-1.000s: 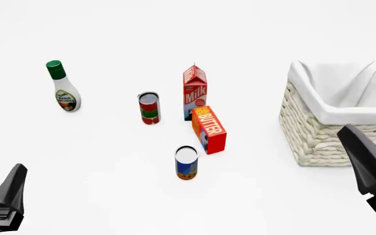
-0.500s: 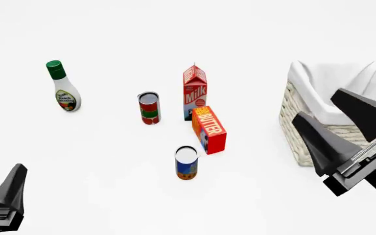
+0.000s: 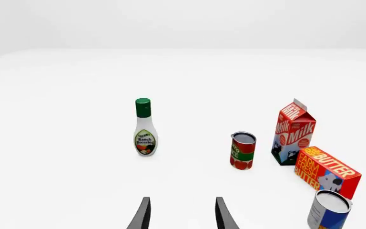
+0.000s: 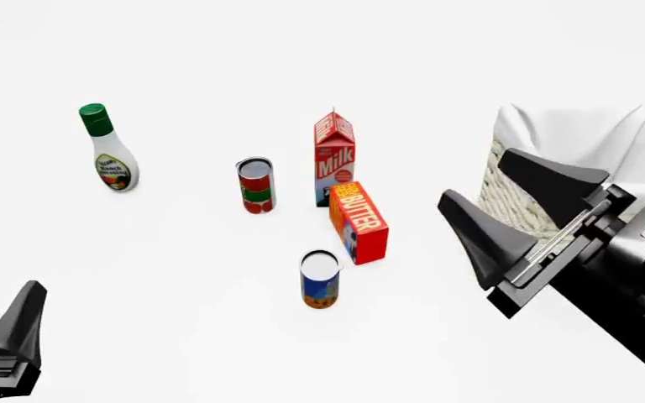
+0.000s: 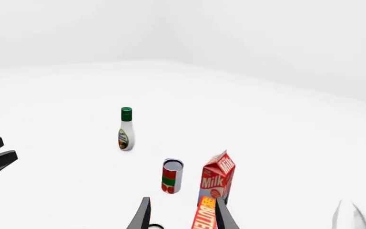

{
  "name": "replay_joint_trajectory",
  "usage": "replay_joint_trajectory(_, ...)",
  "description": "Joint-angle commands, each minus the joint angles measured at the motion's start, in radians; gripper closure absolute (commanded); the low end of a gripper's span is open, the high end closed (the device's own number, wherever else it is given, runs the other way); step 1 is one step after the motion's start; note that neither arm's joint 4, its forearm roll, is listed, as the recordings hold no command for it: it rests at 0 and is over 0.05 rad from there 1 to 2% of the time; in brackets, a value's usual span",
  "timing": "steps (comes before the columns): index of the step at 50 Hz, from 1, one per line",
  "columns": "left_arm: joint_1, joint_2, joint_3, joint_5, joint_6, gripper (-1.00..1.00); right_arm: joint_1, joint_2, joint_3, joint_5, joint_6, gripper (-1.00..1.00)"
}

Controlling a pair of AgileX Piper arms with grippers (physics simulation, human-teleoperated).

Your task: Pick the alphabet soup and place it in the basket.

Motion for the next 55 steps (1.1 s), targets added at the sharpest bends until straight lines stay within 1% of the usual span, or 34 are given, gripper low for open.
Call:
replay_joint_trajectory(1,0.000,0.000,0.000,0.000,0.000,-1.00,0.033,0.076,-0.012,-0.050,-0.005,-1.00)
replay_joint_trajectory(16,0.000,0.000,0.000,0.000,0.000,-1.00,0.064,0.167,-0.025,-0.108,-0.005,-1.00)
replay_joint_trajectory(28,0.000,0.000,0.000,0.000,0.000,-1.00,0.100,0.273,-0.049,-0.167,-0.001,-1.00)
replay_joint_trajectory(44,0.000,0.000,0.000,0.000,0.000,-1.00,0.114,0.402,-0.056,-0.252,0.013,-1.00)
replay_joint_trajectory(45,0.000,0.000,0.000,0.000,0.000,-1.00,0.115,0.437,-0.056,-0.275,0.019,-1.00)
replay_joint_trajectory(50,0.000,0.000,0.000,0.000,0.000,-1.00,0.116,0.470,-0.058,-0.297,0.023,-1.00)
replay_joint_trajectory(51,0.000,0.000,0.000,0.000,0.000,-1.00,0.116,0.650,-0.085,-0.387,0.047,-1.00)
replay_joint_trajectory(55,0.000,0.000,0.000,0.000,0.000,-1.00,0.118,0.672,-0.088,-0.399,0.050,-1.00)
